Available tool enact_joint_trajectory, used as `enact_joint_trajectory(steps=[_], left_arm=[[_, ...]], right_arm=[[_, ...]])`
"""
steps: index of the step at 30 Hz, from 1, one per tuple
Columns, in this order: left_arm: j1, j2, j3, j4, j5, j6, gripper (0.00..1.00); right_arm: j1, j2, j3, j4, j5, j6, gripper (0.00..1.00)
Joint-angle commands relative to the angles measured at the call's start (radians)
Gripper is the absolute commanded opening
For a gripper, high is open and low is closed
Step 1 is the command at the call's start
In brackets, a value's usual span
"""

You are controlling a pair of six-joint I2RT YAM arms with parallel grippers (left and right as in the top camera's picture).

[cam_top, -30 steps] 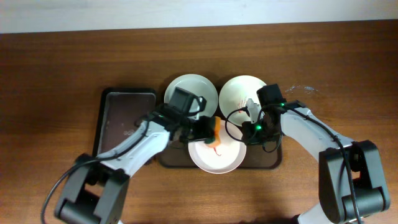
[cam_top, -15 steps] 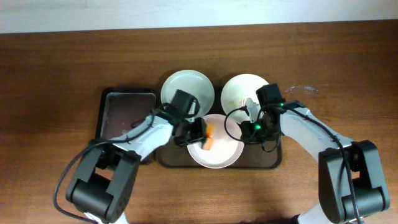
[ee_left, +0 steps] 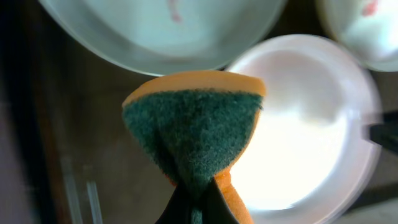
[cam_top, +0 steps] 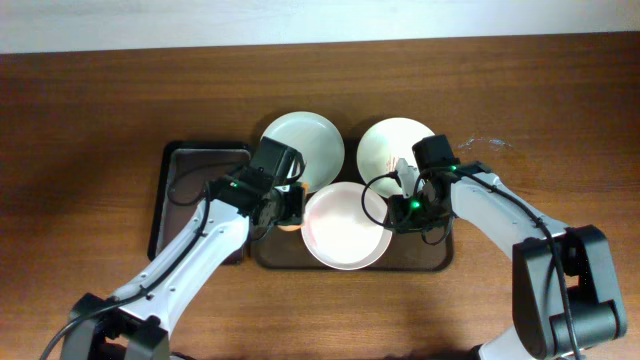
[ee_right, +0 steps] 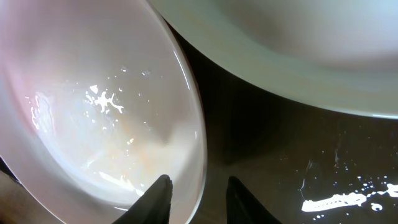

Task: Clean dirty plates on tray and stack at the side
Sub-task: 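Return the sponge to the soapy tray with the left gripper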

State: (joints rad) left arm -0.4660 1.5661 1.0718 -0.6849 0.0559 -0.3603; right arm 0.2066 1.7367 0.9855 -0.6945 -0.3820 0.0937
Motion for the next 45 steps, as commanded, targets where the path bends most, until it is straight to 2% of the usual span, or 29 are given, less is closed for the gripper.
enact_joint_trajectory(steps=[1,7,9,15,16,17,18,21,23,25,27,28,29,30,33,34,35,37,41,42,45], left_arm=[[0.067,-0.013,0.009,-0.015,-0.207,0.064,0.0],[0.285,0.002,0.009,0.0,-0.209,0.084,0.0],[0.322,0.046,0.009,0.02,-0.177,0.189,0.0],[0.341,0.224,0.009,0.029,-0.177,0.333,0.0],[0.341,0.238,0.009,0.029,-0.177,0.332,0.25],[0.341,0.248,0.009,0.032,-0.177,0.332,0.45],[0.341,0.253,0.009,0.046,-0.177,0.331,0.56],[0.341,0.253,0.009,0.095,-0.177,0.331,0.62],[0.341,0.256,0.009,0.13,-0.176,0.331,0.61],[0.341,0.271,0.009,0.147,-0.171,0.33,0.57],[0.341,0.291,0.009,0.154,-0.113,0.331,0.53],[0.341,0.298,0.009,0.154,-0.1,0.331,0.43],[0.341,0.3,0.009,0.154,-0.101,0.331,0.14],[0.341,0.3,0.011,0.154,-0.109,0.331,0.0],[0.348,0.288,0.043,0.129,-0.142,0.331,0.0],[0.348,0.278,0.063,0.079,-0.13,0.331,0.43],[0.348,0.275,0.068,0.052,-0.107,0.331,0.58],[0.348,0.274,0.067,-0.028,-0.024,0.331,0.6],[0.348,0.274,0.045,-0.068,-0.009,0.331,0.57],[0.348,0.274,0.037,-0.069,-0.007,0.331,0.54],[0.348,0.274,0.014,-0.088,-0.007,0.331,0.56]], right_arm=[[0.004,0.005,0.012,0.0,0.012,-0.007,0.31],[0.004,0.005,0.012,0.007,0.012,-0.007,0.34],[0.004,0.005,0.012,0.008,0.012,-0.007,0.34],[0.004,0.005,0.012,0.006,0.012,-0.007,0.36],[0.004,0.005,0.012,0.003,0.011,-0.006,0.38],[0.004,0.005,0.012,0.001,0.011,-0.006,0.39],[0.004,0.005,0.012,-0.005,0.012,-0.006,0.41],[0.006,0.006,0.011,-0.005,0.008,-0.006,0.41],[0.024,0.021,0.004,-0.003,0.009,-0.006,0.4],[0.04,0.035,0.002,0.002,0.016,-0.006,0.32],[0.044,0.037,0.002,0.011,0.02,-0.006,0.29],[0.044,0.037,0.002,0.014,0.021,-0.006,0.27],[0.044,0.037,0.002,0.018,0.028,-0.006,0.26],[0.044,0.037,0.002,0.019,0.028,-0.006,0.26],[0.044,0.037,0.002,0.019,0.028,-0.006,0.26],[0.044,0.037,0.002,0.019,0.028,-0.006,0.23],[0.044,0.037,0.002,0.019,0.028,-0.006,0.22],[0.044,0.037,0.002,0.023,0.028,-0.006,0.16],[0.044,0.037,0.002,0.026,0.027,-0.006,0.04],[0.044,0.036,0.002,0.021,0.027,-0.007,0.04],[0.044,0.002,0.018,-0.005,0.027,-0.007,0.04]])
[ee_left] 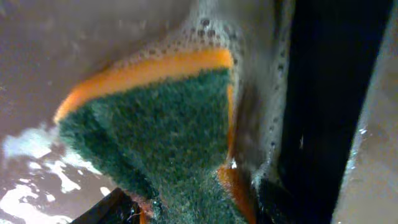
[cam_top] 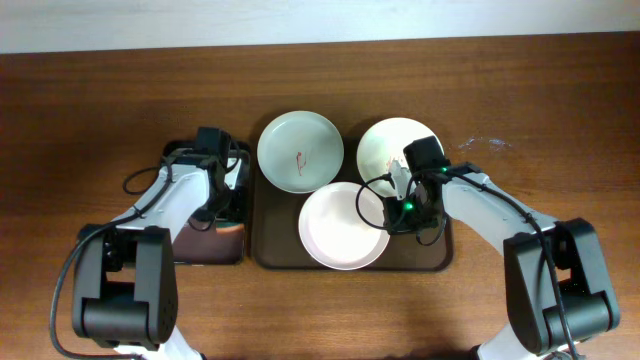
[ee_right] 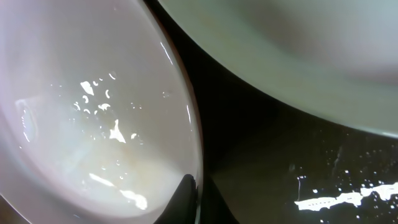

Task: Clean dirty plates on tray and stack at the side
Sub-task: 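Return the sponge to the soapy tray with the left gripper, then lift the cleaned plate with right gripper and set it right of tray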

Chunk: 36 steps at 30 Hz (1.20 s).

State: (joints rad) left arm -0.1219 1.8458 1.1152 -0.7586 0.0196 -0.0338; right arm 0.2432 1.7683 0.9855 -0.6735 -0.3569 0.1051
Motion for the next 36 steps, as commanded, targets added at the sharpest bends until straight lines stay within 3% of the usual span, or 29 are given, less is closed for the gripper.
enact_joint_trajectory(steps=[1,2,3,4,5,8,10,12,15,19,21,23,26,27,28,29,30,36], left_arm=[[0.004,-0.006,-0.031,-0.013,0.026,0.005,0.52],[0.004,-0.006,-0.031,-0.01,0.025,0.004,0.41],[0.004,-0.006,-0.031,-0.003,0.025,0.005,0.17],[0.004,-0.006,-0.031,0.006,0.012,0.004,0.05],[0.004,-0.006,-0.031,0.01,-0.016,0.004,0.0],[0.004,-0.006,-0.024,0.013,-0.068,0.004,0.0],[0.004,-0.006,-0.021,0.012,-0.06,0.004,0.52],[0.004,-0.006,-0.021,0.012,-0.06,0.004,0.63],[0.004,-0.006,-0.021,0.013,-0.06,0.004,0.7],[0.004,-0.006,-0.021,0.016,-0.06,0.004,0.72],[0.004,-0.006,-0.021,0.02,-0.06,0.004,0.53],[0.004,-0.006,-0.021,0.021,-0.06,0.004,0.0],[0.004,-0.006,-0.021,0.021,-0.061,0.004,0.0],[0.004,-0.006,-0.021,0.021,-0.061,0.004,0.37],[0.004,-0.006,-0.021,0.024,-0.061,0.004,0.51],[0.004,-0.006,-0.021,0.028,-0.061,0.004,0.56],[0.004,-0.006,-0.021,0.037,-0.061,0.004,0.68],[0.004,-0.006,0.006,0.078,-0.061,0.004,0.72]], right_arm=[[0.007,-0.051,0.029,-0.029,0.003,-0.021,0.04],[0.007,-0.078,0.039,-0.029,0.003,-0.022,0.04],[0.007,-0.103,0.049,-0.031,0.012,-0.022,0.04],[0.008,-0.14,0.063,-0.04,0.053,-0.022,0.04],[0.013,-0.164,0.072,-0.049,0.103,-0.022,0.04],[0.068,-0.256,0.087,-0.065,0.356,-0.022,0.04],[0.122,-0.299,0.087,-0.063,0.511,-0.021,0.04],[0.179,-0.327,0.087,-0.063,0.66,-0.018,0.04],[0.256,-0.342,0.087,-0.047,0.813,-0.018,0.04],[0.363,-0.342,0.091,-0.013,1.086,-0.018,0.04],[0.398,-0.342,0.098,-0.002,1.141,-0.018,0.04],[0.418,-0.342,0.116,0.001,1.164,-0.018,0.04],[0.418,-0.343,0.161,0.0,1.217,-0.018,0.04],[0.418,-0.343,0.178,0.0,1.223,-0.018,0.04],[0.418,-0.343,0.195,0.001,1.223,-0.018,0.04],[0.418,-0.343,0.205,0.001,1.223,-0.018,0.04],[0.418,-0.343,0.217,0.001,1.222,-0.018,0.04],[0.409,-0.373,0.253,0.002,1.222,-0.017,0.04]])
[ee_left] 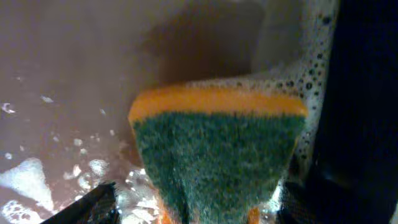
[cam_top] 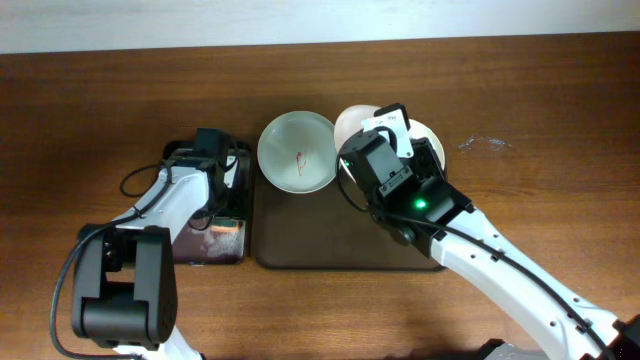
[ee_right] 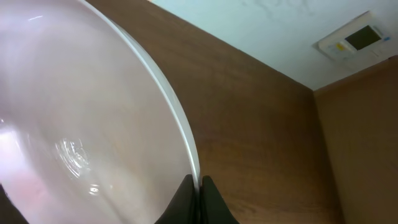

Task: Clean dirty plates on tray and stack at the side
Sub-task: 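Lift the cleaned plate with right gripper and set it right of tray, then drag the light green plate to the tray center with right gripper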

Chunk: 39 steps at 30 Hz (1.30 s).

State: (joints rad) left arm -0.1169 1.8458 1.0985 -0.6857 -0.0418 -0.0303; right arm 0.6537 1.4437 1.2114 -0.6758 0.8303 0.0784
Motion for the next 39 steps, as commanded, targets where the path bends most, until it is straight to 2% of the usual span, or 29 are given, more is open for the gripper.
enact_joint_trajectory(steps=[1,2,3,4,6,8,10,11,13,15,16,17,18,23,30,33,37,39], left_arm=[[-0.001,-0.006,0.037,0.007,0.001,0.001,0.72],[-0.001,-0.006,0.047,0.019,0.001,0.001,0.68],[-0.001,-0.006,0.049,0.044,0.005,0.001,0.57],[-0.001,-0.006,0.049,0.049,0.005,0.001,0.54],[-0.001,-0.006,0.049,0.057,0.013,0.001,0.36],[-0.001,-0.006,0.048,0.061,0.02,0.001,0.34],[-0.001,-0.006,0.047,0.06,0.02,0.001,0.28],[-0.001,-0.006,0.045,0.06,0.02,0.001,0.16],[-0.001,-0.006,0.045,0.06,0.02,0.001,0.0],[-0.001,-0.006,0.045,0.047,0.02,0.001,0.0],[-0.001,-0.006,0.045,0.039,0.02,0.001,0.17],[-0.001,-0.006,0.045,0.034,0.02,0.001,0.62],[-0.001,-0.007,0.045,0.029,0.02,0.001,0.68],[-0.001,-0.082,0.068,0.003,0.02,0.001,0.61],[-0.001,-0.131,0.067,-0.05,0.066,0.0,0.6],[-0.001,-0.131,0.067,-0.064,0.066,0.0,0.6],[-0.001,-0.131,0.067,-0.065,0.066,0.0,0.6],[-0.001,-0.131,0.067,-0.069,0.066,0.0,0.6]], right_arm=[[-0.012,-0.057,0.027,0.004,0.035,0.01,0.04],[-0.022,-0.064,0.027,0.003,0.034,0.01,0.04],[-0.042,-0.08,0.027,0.003,0.028,0.01,0.04],[-0.052,-0.089,0.027,0.003,0.011,0.013,0.04],[-0.108,-0.13,0.027,0.003,-0.081,0.048,0.04],[-0.161,-0.155,0.027,0.002,-0.154,0.062,0.04],[-0.264,-0.178,0.027,-0.007,-0.254,0.079,0.04],[-0.328,-0.18,0.027,-0.019,-0.299,0.117,0.04],[-0.428,-0.179,0.027,-0.038,-0.392,0.164,0.04],[-0.632,-0.158,0.027,-0.063,-0.569,0.225,0.04],[-0.694,-0.146,0.027,-0.077,-0.61,0.241,0.04],[-0.76,-0.13,0.027,-0.093,-0.654,0.253,0.04],[-0.839,-0.103,0.027,-0.106,-0.702,0.253,0.04],[-1.057,0.074,0.027,-0.115,-0.839,0.252,0.04],[-1.126,0.299,0.027,-0.102,-0.884,0.252,0.04],[-1.125,0.296,0.03,-0.092,-0.953,0.251,0.44],[-1.091,0.279,0.112,-0.104,-1.354,0.098,0.48],[-1.024,0.278,0.166,-0.155,-1.433,0.009,0.48]])
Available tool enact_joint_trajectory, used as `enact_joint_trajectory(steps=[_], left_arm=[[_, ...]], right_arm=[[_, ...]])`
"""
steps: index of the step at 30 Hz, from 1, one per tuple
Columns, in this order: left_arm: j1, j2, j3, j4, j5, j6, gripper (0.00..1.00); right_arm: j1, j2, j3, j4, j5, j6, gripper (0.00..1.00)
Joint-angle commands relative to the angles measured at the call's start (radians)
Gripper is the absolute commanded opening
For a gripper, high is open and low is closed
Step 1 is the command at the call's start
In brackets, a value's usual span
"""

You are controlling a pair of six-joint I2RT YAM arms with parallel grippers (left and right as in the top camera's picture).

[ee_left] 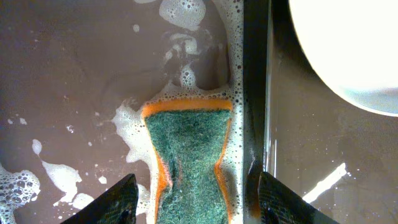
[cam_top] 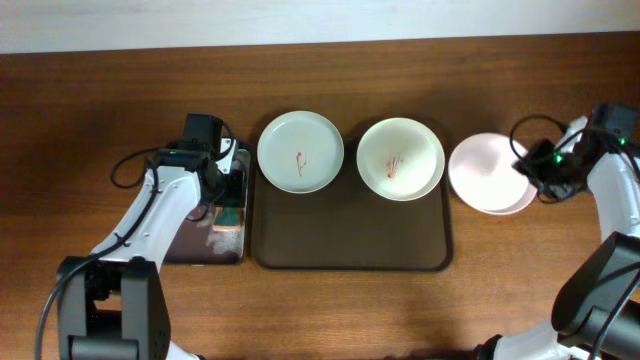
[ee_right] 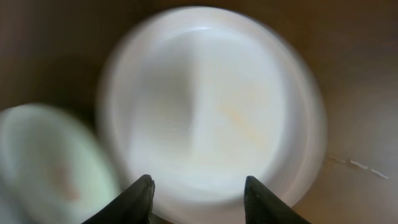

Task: Clean dirty plates on tray and stack at the side
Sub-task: 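Drag the light green plate to the tray center with right gripper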

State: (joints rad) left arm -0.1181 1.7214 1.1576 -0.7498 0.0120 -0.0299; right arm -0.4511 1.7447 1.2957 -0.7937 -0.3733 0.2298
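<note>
Two plates with red smears sit on the brown tray (cam_top: 350, 240): a pale green plate (cam_top: 300, 152) and a cream plate (cam_top: 400, 158). A clean pinkish-white plate (cam_top: 487, 175) (ee_right: 211, 106) lies on the table to the right of the tray. My right gripper (cam_top: 545, 170) (ee_right: 198, 202) hovers open over its right edge. The orange-and-green sponge (ee_left: 189, 162) (cam_top: 228, 215) lies in foamy water. My left gripper (cam_top: 215, 185) (ee_left: 196, 205) stands open around it, fingers well apart from its sides.
The soapy basin (cam_top: 185, 235) stands left of the brown tray, and its dark wall (ee_left: 255, 93) runs right beside the sponge. Bare wooden table surrounds both. The pale green plate (ee_left: 348, 50) overhangs near the basin's right side.
The pinkish-white plate was held raised over the tray in my shut right gripper; now it lies on the table right of the tray and that gripper is open. My left gripper sits higher above the sponge.
First my left gripper held the sponge by the pinkish-white plate on the tray, my right open at its rim. Then the sponge was in the soapy basin and my right had shut on the rim. The plate was lifted, and now rests beside the tray.
</note>
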Motion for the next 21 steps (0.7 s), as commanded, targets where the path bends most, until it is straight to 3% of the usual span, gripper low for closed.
enact_joint_trajectory(steps=[1,5,11,18,21], left_arm=[[0.0,-0.007,0.008,-0.007,0.012,0.0,0.61],[0.0,-0.007,0.008,-0.008,0.012,0.0,0.61],[0.0,-0.007,0.008,-0.008,0.012,0.0,0.62],[0.0,-0.007,0.008,-0.008,0.012,0.0,0.62],[0.0,-0.007,0.008,-0.009,0.012,0.0,0.62]], right_arm=[[0.134,-0.023,0.113,-0.07,-0.233,-0.199,0.48],[0.404,-0.022,0.198,-0.114,-0.111,-0.279,0.54],[0.712,0.03,0.2,0.072,0.084,-0.27,0.57],[0.811,0.245,0.2,0.356,0.132,-0.167,0.6],[0.811,0.326,0.2,0.382,0.15,-0.113,0.6]])
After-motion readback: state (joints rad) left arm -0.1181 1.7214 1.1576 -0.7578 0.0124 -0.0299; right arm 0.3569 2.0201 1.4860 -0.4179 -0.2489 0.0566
